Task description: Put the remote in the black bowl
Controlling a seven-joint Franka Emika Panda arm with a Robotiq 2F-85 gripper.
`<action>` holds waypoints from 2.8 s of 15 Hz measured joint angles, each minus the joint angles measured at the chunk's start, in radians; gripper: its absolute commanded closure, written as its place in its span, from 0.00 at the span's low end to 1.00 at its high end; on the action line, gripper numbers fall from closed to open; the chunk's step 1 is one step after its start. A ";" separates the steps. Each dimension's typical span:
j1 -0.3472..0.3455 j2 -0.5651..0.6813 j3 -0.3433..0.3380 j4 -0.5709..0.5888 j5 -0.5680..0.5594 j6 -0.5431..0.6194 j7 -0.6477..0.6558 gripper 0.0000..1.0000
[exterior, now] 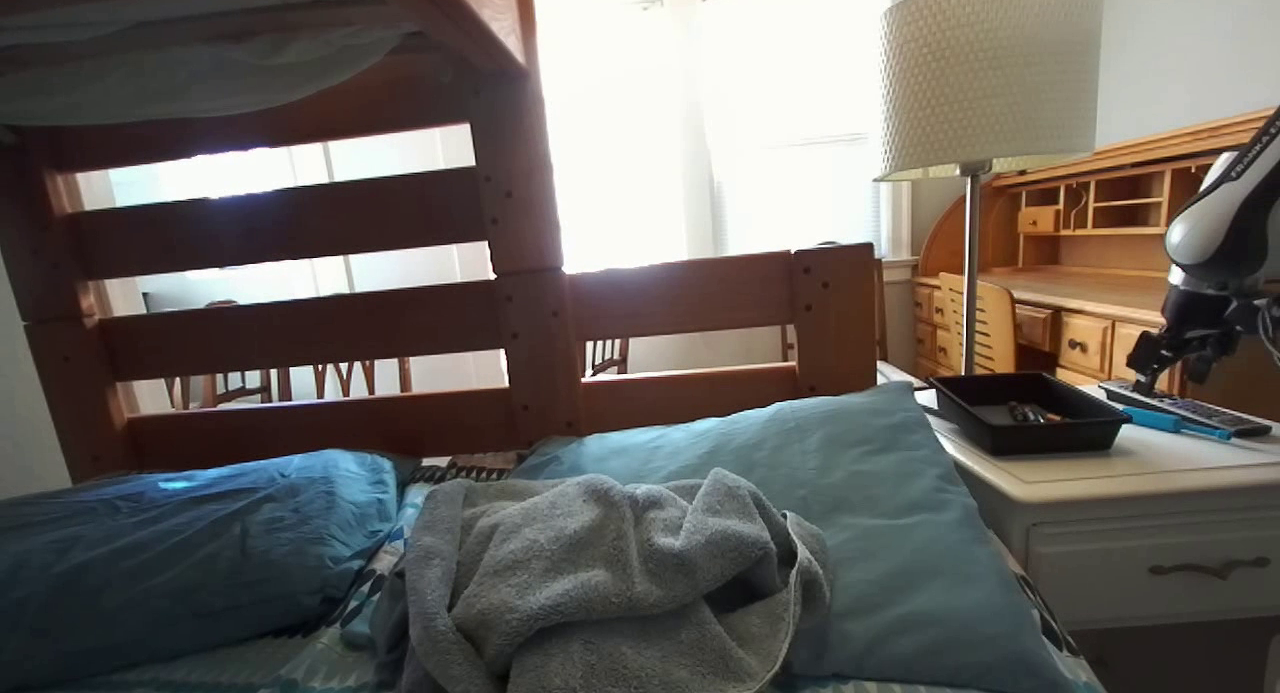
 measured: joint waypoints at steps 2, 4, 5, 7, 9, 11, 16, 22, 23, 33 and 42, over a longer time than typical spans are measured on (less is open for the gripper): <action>0.003 0.018 0.011 0.035 0.001 -0.021 -0.006 0.00; 0.008 0.031 0.017 0.057 0.001 -0.041 -0.009 0.00; 0.011 0.037 0.019 0.065 0.002 -0.051 -0.011 0.00; 0.014 0.049 0.022 0.076 0.002 -0.067 -0.014 0.00; 0.015 0.064 0.026 0.090 0.005 -0.082 -0.018 0.00; 0.015 0.075 0.026 0.102 0.007 -0.090 -0.019 0.00; 0.014 0.087 0.016 0.123 0.017 -0.098 -0.019 0.26; 0.018 0.086 0.014 0.133 0.035 -0.118 -0.019 0.68; 0.018 0.087 0.014 0.135 0.037 -0.119 -0.019 0.68; 0.037 0.044 -0.003 0.092 0.039 -0.111 -0.019 0.68; 0.103 -0.200 0.021 -0.225 0.034 0.019 -0.055 0.68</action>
